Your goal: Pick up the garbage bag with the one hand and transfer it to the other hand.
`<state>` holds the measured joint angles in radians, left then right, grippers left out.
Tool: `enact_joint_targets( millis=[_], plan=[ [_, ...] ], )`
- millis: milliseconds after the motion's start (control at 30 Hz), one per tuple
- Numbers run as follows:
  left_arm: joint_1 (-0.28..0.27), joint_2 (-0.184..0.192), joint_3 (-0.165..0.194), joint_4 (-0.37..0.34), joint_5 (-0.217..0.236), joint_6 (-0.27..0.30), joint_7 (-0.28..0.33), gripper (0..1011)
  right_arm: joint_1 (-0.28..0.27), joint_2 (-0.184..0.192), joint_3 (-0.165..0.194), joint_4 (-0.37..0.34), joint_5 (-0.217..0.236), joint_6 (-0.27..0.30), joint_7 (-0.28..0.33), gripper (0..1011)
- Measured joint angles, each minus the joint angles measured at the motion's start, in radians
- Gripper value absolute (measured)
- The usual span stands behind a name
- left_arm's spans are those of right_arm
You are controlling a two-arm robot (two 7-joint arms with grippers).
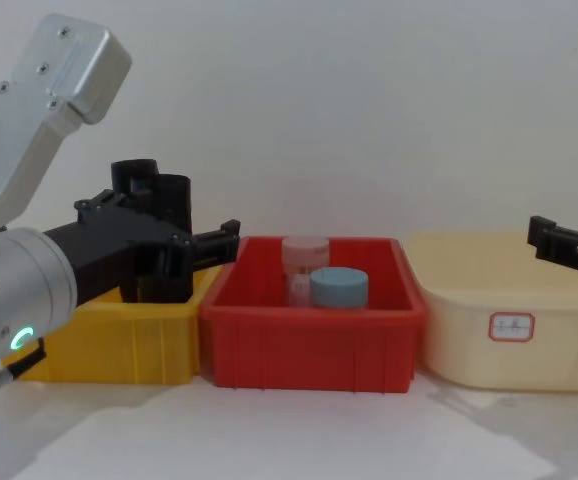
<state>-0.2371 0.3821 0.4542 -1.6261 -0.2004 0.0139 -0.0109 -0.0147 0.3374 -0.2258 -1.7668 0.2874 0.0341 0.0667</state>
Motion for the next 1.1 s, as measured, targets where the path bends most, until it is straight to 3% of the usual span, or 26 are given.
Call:
enact_joint_targets(
  millis=[700, 1100],
  plan=[
    [-0.004, -0.002, 0.000, 0.002, 0.000, -0.001, -0.003, 1002, 0.000, 0.000, 0.000, 0.000, 0.000, 0.000, 0.000, 1000],
    [-0.082, -0.047, 0.030, 0.073, -0.001, -0.052, -0.072, 1001, 0.000, 0.000, 0.000, 0.000, 0.000, 0.000, 0.000, 1000]
  ],
)
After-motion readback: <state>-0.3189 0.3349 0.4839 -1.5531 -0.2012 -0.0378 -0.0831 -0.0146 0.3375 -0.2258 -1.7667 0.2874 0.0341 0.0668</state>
